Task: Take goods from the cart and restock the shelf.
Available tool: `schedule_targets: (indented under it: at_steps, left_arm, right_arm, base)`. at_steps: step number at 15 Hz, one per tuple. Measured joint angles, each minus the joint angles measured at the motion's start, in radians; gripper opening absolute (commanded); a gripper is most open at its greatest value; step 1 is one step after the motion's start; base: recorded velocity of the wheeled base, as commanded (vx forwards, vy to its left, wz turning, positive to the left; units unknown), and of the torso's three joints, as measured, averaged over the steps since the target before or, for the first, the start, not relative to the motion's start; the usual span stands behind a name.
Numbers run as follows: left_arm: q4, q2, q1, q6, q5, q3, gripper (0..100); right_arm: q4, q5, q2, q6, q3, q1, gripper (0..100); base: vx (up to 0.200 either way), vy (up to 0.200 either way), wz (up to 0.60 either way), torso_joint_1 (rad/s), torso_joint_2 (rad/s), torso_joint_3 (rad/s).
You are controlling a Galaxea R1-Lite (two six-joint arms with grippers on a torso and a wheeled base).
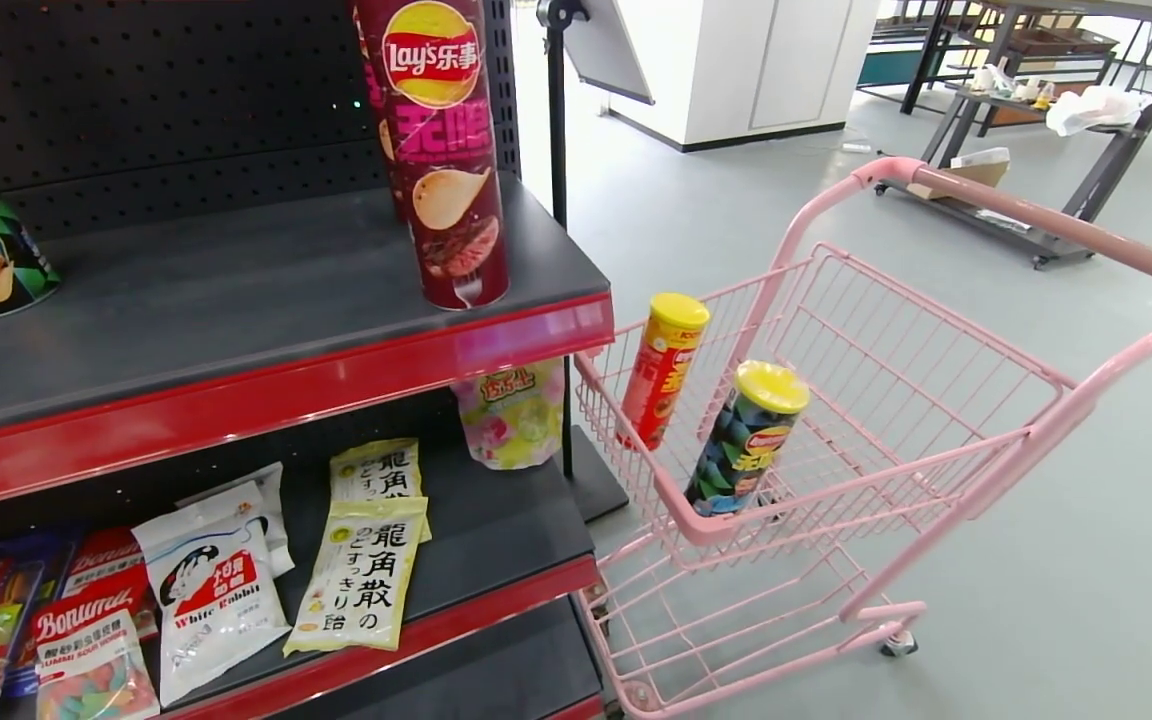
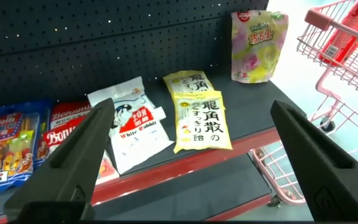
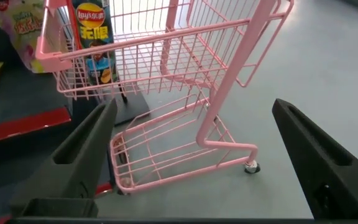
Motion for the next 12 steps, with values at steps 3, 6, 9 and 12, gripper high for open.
schedule_targets:
  at_steps: [3,6,9,12]
  left_arm:
    - [0.000,0.000,0.000,0.000,0.000,0.000,100]
    - [0.000,0.000,0.000,0.001,0.000,0.000,100]
    - [0.000,0.000,0.000,0.000,0.000,0.000,100]
    - [0.000,0.000,0.000,0.001,0.000,-0.001,100]
  right_arm:
    - [-0.003,0.037,0.154,0.086,-0.204,0.020,100]
    - [-0.068,0.114,0.486,0.116,-0.386,0.071,100]
    - [-0.264,0.190,0.851,0.136,-0.450,0.118,100]
    - [-0.483,0.274,1.170,0.144,-0.473,0.157,100]
  base:
    - [0.000,0.000,0.00,0.000,0.00,0.000]
    - [0.000,0.000,0.00,0.000,0.00,0.000]
    - [0.000,0.000,0.00,0.000,0.00,0.000]
    - [0.000,0.000,0.00,0.000,0.00,0.000]
